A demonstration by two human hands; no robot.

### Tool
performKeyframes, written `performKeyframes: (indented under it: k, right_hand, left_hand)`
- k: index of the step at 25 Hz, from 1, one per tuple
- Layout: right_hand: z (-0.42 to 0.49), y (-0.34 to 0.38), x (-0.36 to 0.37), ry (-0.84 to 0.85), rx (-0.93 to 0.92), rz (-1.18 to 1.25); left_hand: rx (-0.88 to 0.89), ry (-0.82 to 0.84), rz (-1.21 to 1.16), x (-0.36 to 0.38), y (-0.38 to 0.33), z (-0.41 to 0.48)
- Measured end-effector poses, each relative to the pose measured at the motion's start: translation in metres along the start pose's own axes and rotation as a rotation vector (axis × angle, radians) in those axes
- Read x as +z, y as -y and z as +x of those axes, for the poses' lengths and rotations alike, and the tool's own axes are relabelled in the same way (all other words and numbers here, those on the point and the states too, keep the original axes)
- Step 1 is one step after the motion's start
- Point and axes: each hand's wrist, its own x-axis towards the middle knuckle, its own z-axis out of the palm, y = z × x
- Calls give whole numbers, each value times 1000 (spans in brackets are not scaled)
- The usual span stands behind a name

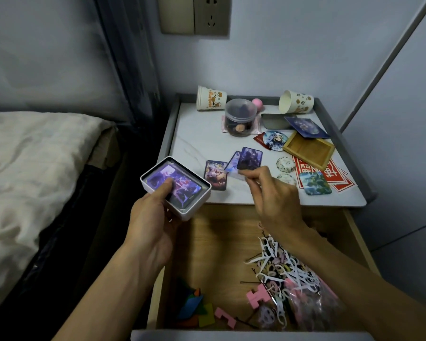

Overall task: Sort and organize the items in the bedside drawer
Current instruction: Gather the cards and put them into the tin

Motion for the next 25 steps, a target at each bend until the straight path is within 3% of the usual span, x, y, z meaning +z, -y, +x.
performKeyframes:
  k: [4,7,11,15,20,25]
  right_hand:
    - [11,7,23,147,-107,-35]
    - [20,11,48,308,-150,-195]
    - [9,13,63,599,4,-174]
    - [-12,13,66,512,-184,-246]
    - [-13,7,58,301,-284,-92]
    - [-9,3,50,309,-361,-2]
  left_hand:
    - [28,-34,-53,-9,-16,7]
    - [30,-50,-98,-9,-20,7]
    - [30,-40,-148,-11,-26,6]
    - [29,-21,-155,-10,-27,3]
    - [32,-25,-150,-11,-30,2]
    - [34,-23,-150,-11,-29,5]
